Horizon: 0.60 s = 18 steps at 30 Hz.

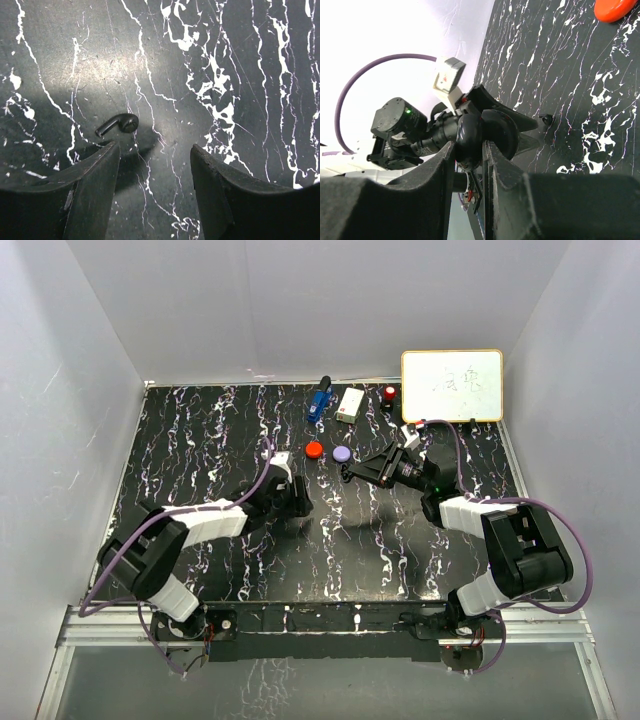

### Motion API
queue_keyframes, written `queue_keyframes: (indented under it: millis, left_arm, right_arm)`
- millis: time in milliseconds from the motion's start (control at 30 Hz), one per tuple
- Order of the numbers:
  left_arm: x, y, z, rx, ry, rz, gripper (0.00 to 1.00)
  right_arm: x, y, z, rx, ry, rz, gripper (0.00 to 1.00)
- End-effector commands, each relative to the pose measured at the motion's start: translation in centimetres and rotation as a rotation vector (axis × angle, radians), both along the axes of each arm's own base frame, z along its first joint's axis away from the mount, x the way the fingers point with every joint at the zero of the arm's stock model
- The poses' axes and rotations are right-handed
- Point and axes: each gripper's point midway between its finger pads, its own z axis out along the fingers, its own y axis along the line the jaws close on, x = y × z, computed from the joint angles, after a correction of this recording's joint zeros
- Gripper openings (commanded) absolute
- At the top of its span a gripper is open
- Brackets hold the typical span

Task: Insert the wireless bluetooth earbuds into the charging case
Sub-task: Pick up the earbud from the center of the board.

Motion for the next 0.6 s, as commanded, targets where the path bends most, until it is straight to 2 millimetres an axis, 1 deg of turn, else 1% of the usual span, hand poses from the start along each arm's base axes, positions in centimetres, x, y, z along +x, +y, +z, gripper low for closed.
queue_keyframes:
  millis: [0, 100, 167, 267, 367, 500, 567]
  left_arm:
    - [-0.3, 1.2, 3.2, 0.024, -0.065, 0.015, 0.56]
    - [0.0, 1.6, 4.9, 0.039, -0.126, 0.006, 0.56]
    - [0.3, 1.7, 5.6, 0.063, -0.172, -0.033, 0.56]
    - [0.5, 1.3, 5.5, 0.112, -0.221, -0.135, 0.56]
    - [0.5, 0.5, 4.8, 0.155, -0.245, -0.249, 0.57]
    - [1.0, 0.3, 4.1, 0.222, -0.263, -0.330, 0.57]
    - [1.2, 0.2, 4.2, 0.244, -0.288, -0.363, 0.57]
  right_arm:
    - [-0.1, 0.1, 0.8, 0.017, -0.059, 0.010, 0.00]
    - [-0.1, 0.1, 0.7, 0.018, -0.057, 0.010, 0.00]
    - [-0.1, 0.1, 0.8, 0.019, -0.059, 0.011, 0.00]
    - [-0.1, 0.1, 0.9, 0.019, -0.063, 0.011, 0.00]
    - [-0.2, 0.1, 1.0, 0.017, -0.067, 0.012, 0.00]
    - [-0.3, 0.1, 1.3, 0.017, -0.076, 0.013, 0.00]
    - [-0.3, 0.1, 1.4, 0.011, -0.078, 0.011, 0.00]
